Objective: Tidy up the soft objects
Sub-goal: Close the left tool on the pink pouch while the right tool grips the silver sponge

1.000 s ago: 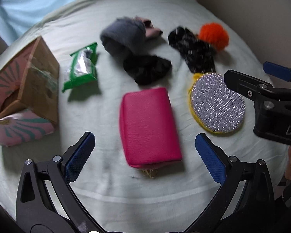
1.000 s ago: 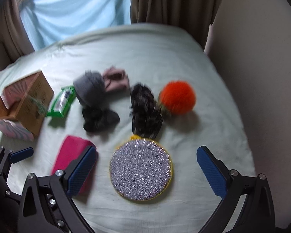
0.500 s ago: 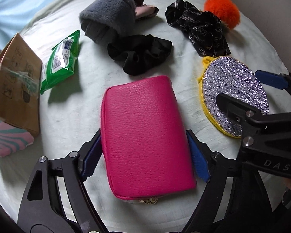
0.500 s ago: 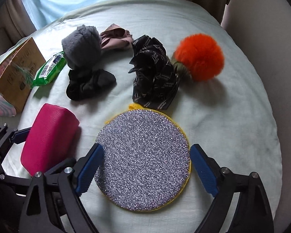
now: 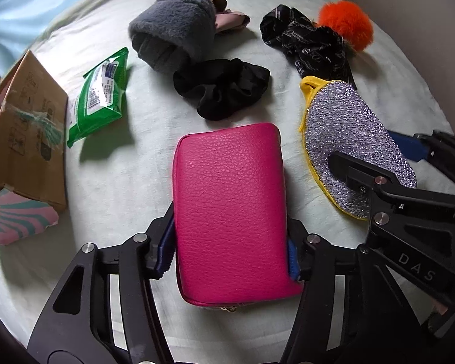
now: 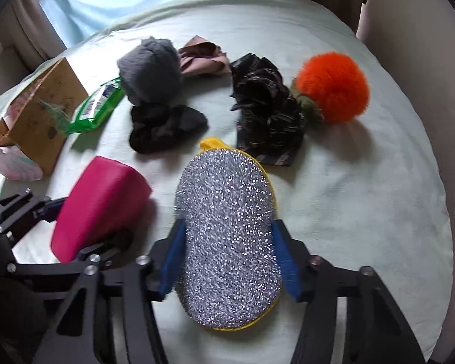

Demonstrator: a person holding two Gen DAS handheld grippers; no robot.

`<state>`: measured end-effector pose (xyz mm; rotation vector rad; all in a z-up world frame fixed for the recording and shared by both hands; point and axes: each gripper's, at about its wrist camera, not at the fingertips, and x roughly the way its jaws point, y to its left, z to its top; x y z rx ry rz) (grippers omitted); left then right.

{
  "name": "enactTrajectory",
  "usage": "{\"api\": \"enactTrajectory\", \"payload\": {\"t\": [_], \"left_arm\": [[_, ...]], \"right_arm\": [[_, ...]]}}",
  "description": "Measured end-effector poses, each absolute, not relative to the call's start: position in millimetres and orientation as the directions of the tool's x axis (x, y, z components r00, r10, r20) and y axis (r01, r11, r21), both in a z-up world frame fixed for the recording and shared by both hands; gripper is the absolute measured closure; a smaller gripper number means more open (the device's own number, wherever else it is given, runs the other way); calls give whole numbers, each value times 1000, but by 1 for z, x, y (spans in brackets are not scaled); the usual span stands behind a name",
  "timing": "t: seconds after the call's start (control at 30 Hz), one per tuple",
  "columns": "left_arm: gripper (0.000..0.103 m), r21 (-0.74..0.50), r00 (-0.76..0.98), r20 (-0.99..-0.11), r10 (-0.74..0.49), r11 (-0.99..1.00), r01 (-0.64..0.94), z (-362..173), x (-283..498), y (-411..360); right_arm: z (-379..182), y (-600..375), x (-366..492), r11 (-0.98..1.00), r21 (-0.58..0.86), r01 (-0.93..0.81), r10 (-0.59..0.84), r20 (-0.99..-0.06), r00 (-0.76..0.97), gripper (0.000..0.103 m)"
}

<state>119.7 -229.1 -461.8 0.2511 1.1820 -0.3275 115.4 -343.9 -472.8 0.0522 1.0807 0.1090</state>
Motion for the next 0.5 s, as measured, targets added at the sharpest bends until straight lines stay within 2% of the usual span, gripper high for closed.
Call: {"api": "enactTrajectory", "payload": {"t": [0.23, 0.5], "left_arm": [[52, 10, 362, -923, -132, 930, 366, -426, 119, -216], [52, -3, 419, -896, -145, 947, 321, -347, 124, -208]], "right_arm": [[-443, -342, 115, 991, 124, -46, 130, -858, 496, 60], [-377, -351, 113, 994, 109, -19, 101, -830, 549, 60]]}}
